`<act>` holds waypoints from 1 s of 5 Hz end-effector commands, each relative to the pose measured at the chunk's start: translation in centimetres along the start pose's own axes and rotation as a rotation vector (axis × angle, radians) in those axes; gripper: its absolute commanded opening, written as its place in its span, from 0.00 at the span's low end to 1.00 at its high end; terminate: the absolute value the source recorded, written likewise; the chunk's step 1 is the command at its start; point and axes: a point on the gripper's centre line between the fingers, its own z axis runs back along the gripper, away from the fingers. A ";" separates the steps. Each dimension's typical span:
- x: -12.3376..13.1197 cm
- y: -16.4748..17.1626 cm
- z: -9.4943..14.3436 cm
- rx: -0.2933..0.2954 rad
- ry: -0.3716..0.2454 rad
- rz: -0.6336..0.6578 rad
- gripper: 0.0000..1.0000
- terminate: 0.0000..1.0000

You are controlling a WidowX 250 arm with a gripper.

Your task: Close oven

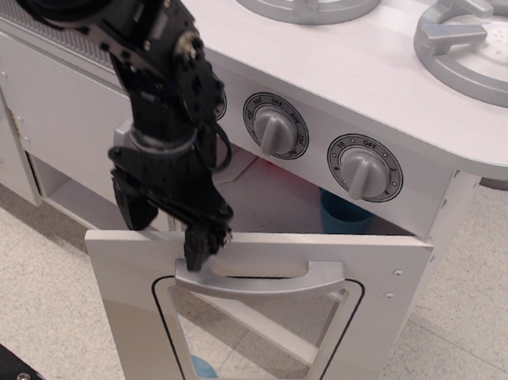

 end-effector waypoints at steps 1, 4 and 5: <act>-1.6 0.6 3.4 0.006 -0.029 -0.001 1.00 0.00; -6.5 -1.2 -3.8 -0.012 -0.051 0.150 1.00 0.00; -5.4 -0.9 -4.7 -0.036 -0.076 0.195 1.00 0.00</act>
